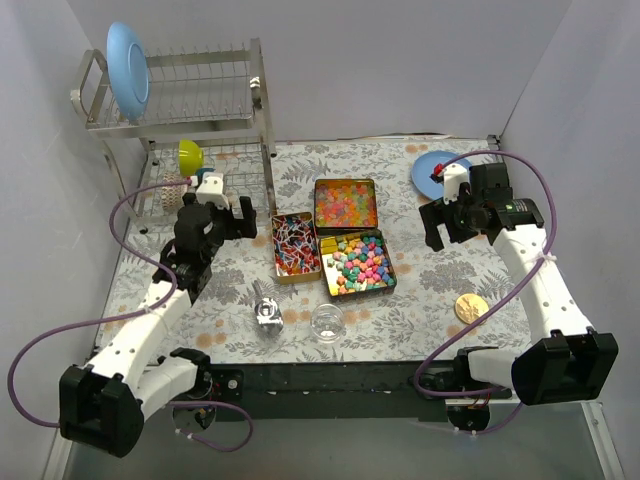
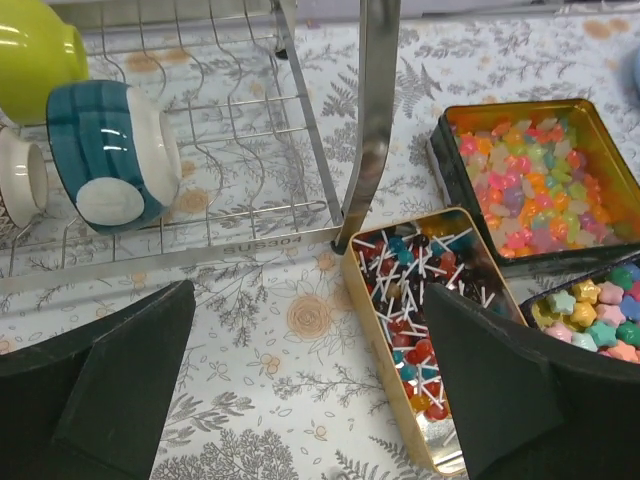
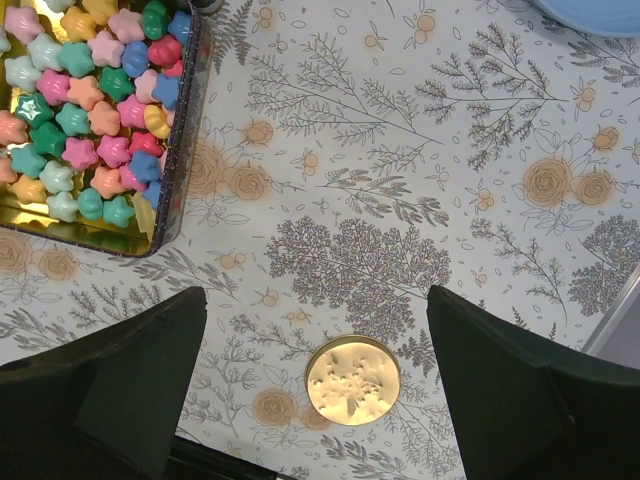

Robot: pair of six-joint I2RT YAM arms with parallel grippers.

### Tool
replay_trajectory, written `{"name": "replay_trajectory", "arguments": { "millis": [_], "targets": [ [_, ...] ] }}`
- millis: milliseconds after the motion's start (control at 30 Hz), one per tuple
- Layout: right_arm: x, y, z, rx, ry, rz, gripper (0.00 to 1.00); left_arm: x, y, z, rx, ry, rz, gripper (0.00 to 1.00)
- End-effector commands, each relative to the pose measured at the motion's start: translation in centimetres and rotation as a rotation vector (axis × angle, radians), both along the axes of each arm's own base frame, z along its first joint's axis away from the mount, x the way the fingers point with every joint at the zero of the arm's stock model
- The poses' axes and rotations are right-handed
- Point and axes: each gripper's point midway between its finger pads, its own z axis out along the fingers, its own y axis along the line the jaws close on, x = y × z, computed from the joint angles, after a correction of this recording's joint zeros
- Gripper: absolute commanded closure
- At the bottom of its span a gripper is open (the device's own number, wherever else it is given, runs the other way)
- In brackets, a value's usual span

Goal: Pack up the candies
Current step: Pick up the spatula from the center of the board.

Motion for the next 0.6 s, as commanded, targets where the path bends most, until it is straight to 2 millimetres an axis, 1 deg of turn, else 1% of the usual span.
{"name": "replay_trajectory", "arguments": {
  "millis": [0,33,67,100,133,167,200,233,267,300,333,367,467,500,533,567],
  "targets": [
    [1.0,0.0,1.7,0.0,-0.068,-0.01,0.02,-0.7,-1.1,-1.1,0.039,0.228,-0.091,0.02],
    [1.3,0.0,1.8,-0.014,-0.083,0.018,0.02,0.3,-1.3,1.8,0.034,0.197,-0.091,0.02],
    [1.7,0.3,2.3,-0.01,-0.103,0.04,0.02,0.6,-1.4,-0.2,0.055,0.302,-0.089,0.02],
    [1.8,1.0,2.7,0.017,-0.115,0.086,0.02,0.6,-2.1,0.0,0.045,0.339,-0.126,0.02],
    [2.0,1.7,2.9,0.036,-0.122,0.125,0.02,0.9,-2.3,0.4,0.043,0.366,-0.126,0.02],
    [2.3,2.2,3.5,0.044,-0.142,0.17,0.02,0.8,-2.4,0.1,0.014,0.446,-0.109,0.02],
    [2.1,3.3,3.9,0.086,-0.148,0.222,0.02,0.6,-2.6,0.0,0.0,0.475,-0.113,0.02],
    [2.4,3.7,3.8,0.096,-0.141,0.243,0.02,0.0,-3.3,-0.3,-0.03,0.51,-0.146,0.02],
    [2.5,4.2,3.7,0.105,-0.139,0.262,0.02,-1.1,-3.7,-1.4,-0.051,0.559,-0.169,0.02],
    [2.8,4.5,3.9,0.101,-0.147,0.269,0.02,-2.0,-4.2,-1.1,-0.062,0.551,-0.218,0.02],
    [3.2,4.6,3.4,0.097,-0.133,0.274,0.02,-3.2,-5.5,-1.2,-0.09,0.566,-0.308,0.02],
    [3.2,4.9,3.4,0.095,-0.13,0.281,0.02,-4.2,-5.6,-2.7,-0.089,0.611,-0.331,0.02],
    [3.2,5.1,3.1,0.104,-0.123,0.284,0.02,-5.8,-5.8,-5.2,-0.082,0.708,-0.365,0.02],
    [3.1,5.2,3.2,0.11,-0.121,0.289,0.02,-6.4,-5.7,-6.5,-0.073,0.741,-0.379,0.07],
    [3.0,5.2,3.1,0.111,-0.114,0.291,0.02,-6.8,-5.8,-6.9,-0.07,0.754,-0.394,0.09],
    [2.9,5.3,3.1,0.11,-0.112,0.3,0.02,-7.1,-5.5,-7.5,-0.067,0.774,-0.374,0.12]
  ]
}}
